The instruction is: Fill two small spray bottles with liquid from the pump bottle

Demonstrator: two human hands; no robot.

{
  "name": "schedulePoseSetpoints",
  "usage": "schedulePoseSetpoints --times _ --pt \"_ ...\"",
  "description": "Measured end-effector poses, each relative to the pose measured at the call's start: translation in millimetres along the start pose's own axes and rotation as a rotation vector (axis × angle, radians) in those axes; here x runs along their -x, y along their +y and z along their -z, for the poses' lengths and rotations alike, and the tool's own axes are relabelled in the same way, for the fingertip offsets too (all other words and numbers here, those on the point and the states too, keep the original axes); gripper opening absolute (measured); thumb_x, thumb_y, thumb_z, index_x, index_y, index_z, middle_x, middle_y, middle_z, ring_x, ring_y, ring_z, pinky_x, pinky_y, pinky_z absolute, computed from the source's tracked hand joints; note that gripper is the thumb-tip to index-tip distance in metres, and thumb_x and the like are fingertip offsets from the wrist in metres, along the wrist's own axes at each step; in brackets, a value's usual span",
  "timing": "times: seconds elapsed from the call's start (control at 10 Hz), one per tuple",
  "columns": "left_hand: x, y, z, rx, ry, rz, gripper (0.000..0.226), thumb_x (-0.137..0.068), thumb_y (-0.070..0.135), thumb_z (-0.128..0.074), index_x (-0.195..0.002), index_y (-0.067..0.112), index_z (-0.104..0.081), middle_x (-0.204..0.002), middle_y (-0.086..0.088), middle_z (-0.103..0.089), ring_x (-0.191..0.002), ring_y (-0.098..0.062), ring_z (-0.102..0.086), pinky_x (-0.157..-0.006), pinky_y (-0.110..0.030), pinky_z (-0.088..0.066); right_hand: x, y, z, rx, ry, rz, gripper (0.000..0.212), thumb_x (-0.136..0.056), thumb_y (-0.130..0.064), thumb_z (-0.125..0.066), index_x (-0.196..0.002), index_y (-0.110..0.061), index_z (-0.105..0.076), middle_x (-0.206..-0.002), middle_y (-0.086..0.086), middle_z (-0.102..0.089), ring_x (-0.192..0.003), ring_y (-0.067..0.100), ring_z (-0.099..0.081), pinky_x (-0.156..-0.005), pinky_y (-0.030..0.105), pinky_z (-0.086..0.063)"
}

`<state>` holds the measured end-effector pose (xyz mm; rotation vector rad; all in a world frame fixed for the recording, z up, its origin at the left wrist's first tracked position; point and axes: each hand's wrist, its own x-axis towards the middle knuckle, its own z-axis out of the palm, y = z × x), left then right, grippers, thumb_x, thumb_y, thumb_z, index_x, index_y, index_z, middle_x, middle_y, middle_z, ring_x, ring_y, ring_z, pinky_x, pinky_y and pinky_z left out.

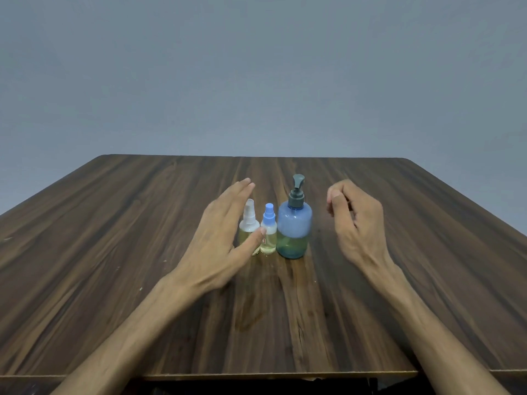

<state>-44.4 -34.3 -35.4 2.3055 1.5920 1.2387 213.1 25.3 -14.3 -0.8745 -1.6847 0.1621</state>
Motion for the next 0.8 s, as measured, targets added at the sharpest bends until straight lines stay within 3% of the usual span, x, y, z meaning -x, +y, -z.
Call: schedulePoseSetpoints --times 0.1,0.2,0.3,0.5,0.8 --pt "-13 12 3 -0.144 -0.05 -0.039 0.085 -0.1 0.061 -0.036 -0.175 0.022 -0.025 -0.181 0.013 -0.019 -0.16 0.016 -0.001 -0.135 -0.02 -0.003 -11 -11 -3 0.024 0.069 0.043 0.04 -0.112 -0.021 -0.049 -0.075 -0.007 -0.048 -0.069 0.003 -0.051 -0.062 0.02 -0.048 -0.058 0.044 -0.041" --pt "-20 18 5 -0.248 -0.155 -0.019 0.093 -0.095 0.067 -0.021 -0.176 0.02 -0.022 -0.184 0.007 -0.016 -0.168 0.001 -0.005 -0.132 -0.017 0.01 -21 -22 -4 0.082 -0.008 0.088 0.032 -0.109 -0.04 -0.057 -0.103 -0.013 -0.073 -0.105 -0.004 -0.074 -0.101 0.013 -0.069 -0.086 0.034 -0.055" --pt "-19 18 0 -0.325 -0.206 -0.014 0.098 -0.093 0.069 -0.014 -0.176 0.018 -0.023 -0.185 0.004 -0.017 -0.17 -0.006 -0.01 -0.13 -0.017 0.013 -25 -27 -7 0.215 -0.239 0.118 0.056 -0.108 -0.053 -0.048 -0.151 -0.02 -0.062 -0.159 -0.004 -0.057 -0.15 0.01 -0.048 -0.122 0.027 -0.036" --pt "-18 21 0 -0.373 -0.246 -0.004 0.102 -0.089 0.072 -0.004 -0.177 0.022 -0.012 -0.186 0.006 -0.006 -0.169 -0.003 0.0 -0.125 -0.013 0.021 -17 -26 -15 0.296 -0.416 0.116 0.069 -0.107 -0.062 -0.035 -0.16 -0.023 -0.052 -0.167 -0.007 -0.047 -0.155 0.007 -0.04 -0.128 0.031 -0.032" --pt "-27 27 5 -0.302 -0.198 -0.018 0.099 -0.092 0.072 -0.009 -0.177 0.021 -0.012 -0.185 0.008 -0.008 -0.168 0.001 0.0 -0.127 -0.013 0.02 -26 -37 -10 0.264 -0.388 0.125 0.065 -0.106 -0.057 -0.037 -0.159 -0.022 -0.054 -0.166 -0.007 -0.05 -0.154 0.006 -0.042 -0.127 0.03 -0.032"
